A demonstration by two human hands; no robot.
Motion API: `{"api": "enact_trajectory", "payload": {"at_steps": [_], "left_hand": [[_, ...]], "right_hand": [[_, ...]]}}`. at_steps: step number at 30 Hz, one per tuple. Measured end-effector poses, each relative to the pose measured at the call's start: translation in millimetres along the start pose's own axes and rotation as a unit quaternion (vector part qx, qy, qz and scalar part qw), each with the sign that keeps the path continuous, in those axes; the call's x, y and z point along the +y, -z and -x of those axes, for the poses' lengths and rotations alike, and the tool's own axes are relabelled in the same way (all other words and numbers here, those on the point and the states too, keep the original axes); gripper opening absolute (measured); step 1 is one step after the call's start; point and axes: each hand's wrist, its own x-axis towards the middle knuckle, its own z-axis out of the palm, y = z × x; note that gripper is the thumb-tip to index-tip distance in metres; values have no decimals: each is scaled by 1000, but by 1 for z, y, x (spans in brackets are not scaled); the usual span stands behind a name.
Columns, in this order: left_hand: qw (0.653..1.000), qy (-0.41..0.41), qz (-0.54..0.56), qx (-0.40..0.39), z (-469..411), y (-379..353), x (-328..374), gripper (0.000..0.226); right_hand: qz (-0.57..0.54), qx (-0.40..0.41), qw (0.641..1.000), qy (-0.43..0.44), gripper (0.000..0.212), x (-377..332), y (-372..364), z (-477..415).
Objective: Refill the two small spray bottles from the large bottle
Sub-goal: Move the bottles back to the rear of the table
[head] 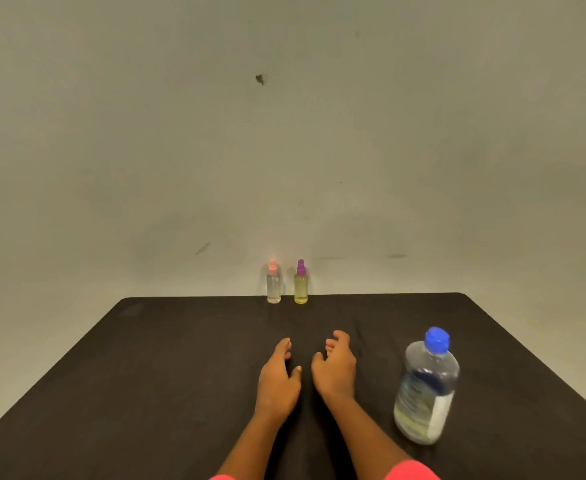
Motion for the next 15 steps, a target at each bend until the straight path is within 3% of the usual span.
{"api": "enact_trajectory", "payload": {"at_steps": [9,13,15], "left_hand": [[995,51,90,16,46,2,13,53],[992,50,111,14,55,0,24,45],[992,34,118,7,59,-2,32,42]], "right_hand": [[12,-55,997,-45,49,-13,35,45],[-19,-47,998,21,41,-25,59,66],[-45,2,996,80,38,-30,73,80]]}}
